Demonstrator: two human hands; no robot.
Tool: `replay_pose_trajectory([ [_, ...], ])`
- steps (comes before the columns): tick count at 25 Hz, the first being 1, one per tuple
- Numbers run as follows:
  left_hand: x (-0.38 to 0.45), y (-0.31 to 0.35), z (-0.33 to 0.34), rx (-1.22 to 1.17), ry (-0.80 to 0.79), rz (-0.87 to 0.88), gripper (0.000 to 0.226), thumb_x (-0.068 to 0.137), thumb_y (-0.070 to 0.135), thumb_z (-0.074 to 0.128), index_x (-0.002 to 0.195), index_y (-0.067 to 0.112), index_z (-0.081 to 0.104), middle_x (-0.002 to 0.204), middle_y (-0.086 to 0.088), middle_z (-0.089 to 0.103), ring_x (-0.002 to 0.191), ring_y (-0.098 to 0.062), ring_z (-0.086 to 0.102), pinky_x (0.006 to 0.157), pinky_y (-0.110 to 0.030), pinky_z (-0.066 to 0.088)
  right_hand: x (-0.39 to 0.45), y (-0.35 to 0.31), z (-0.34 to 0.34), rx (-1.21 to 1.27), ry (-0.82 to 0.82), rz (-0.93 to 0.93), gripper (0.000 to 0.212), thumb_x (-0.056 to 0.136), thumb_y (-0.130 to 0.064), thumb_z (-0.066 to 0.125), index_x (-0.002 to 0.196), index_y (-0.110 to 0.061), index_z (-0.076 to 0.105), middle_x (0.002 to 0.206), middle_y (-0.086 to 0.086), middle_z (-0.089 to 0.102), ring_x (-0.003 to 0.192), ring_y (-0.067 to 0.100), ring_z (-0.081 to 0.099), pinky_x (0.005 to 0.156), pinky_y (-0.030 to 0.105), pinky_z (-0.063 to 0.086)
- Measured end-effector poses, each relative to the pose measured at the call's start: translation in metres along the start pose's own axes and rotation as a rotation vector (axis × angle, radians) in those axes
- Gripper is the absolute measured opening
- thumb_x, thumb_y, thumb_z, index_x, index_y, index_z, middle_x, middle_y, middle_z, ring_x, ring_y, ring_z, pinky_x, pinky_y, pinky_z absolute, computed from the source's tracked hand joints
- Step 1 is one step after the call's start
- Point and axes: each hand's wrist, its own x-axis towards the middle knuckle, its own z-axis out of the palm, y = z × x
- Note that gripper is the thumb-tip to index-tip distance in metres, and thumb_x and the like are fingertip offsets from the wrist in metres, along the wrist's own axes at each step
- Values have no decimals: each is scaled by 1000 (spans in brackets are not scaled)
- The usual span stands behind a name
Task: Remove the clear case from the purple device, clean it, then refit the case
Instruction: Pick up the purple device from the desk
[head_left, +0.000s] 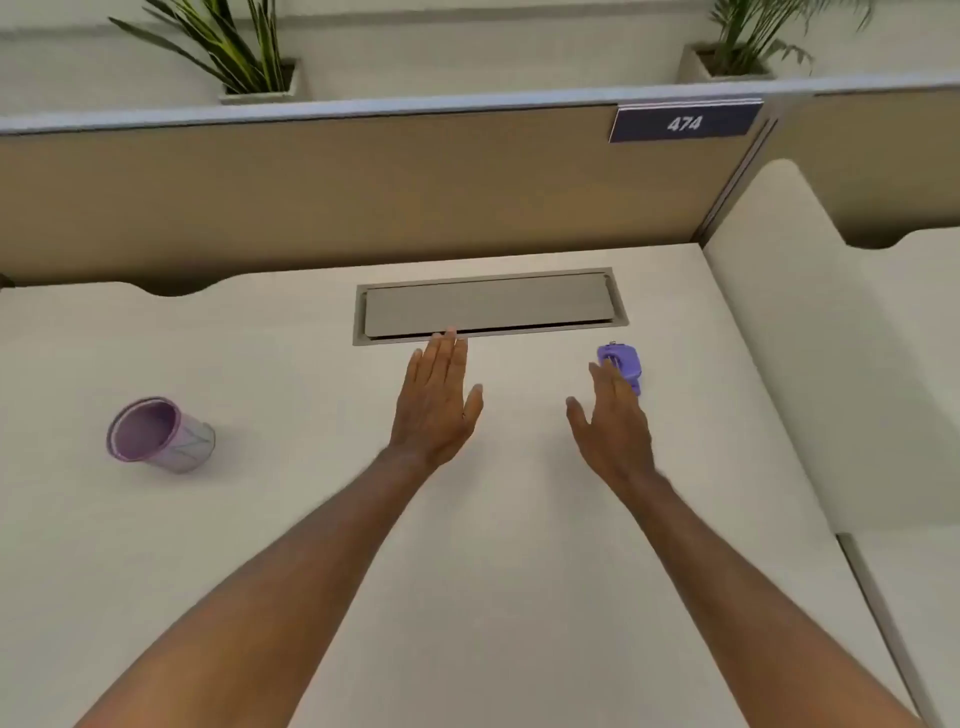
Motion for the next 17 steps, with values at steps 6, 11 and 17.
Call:
replay_pose_trajectory([
  [6, 15, 10, 50, 9, -187, -32, 68, 106, 37, 37, 163, 8, 12, 173, -10, 7, 161, -26, 4, 130, -44, 4, 45, 38, 5, 132, 152, 224, 53, 95, -23, 64, 142, -8, 46, 145, 14, 50, 128, 39, 46, 97, 51, 50],
  [11, 36, 9, 80, 9, -226, -17, 67, 106, 37, 38, 163, 9, 15, 173, -10, 9, 160, -27, 7, 130, -46, 5, 77, 60, 12, 155, 185, 358, 58, 97, -23, 64, 148, -5, 44, 148, 17, 48, 133, 39, 43, 103, 44, 43],
  [17, 46, 7, 111, 31, -269, -34, 69, 105, 38, 37, 164, 13, 12, 174, -7, 4, 161, -25, 3, 130, -47, 3, 92, 74, 23, 203, 225, 430, 35, 100, -27, 59, 125, -3, 59, 127, 16, 61, 116, 39, 53, 88, 35, 40],
])
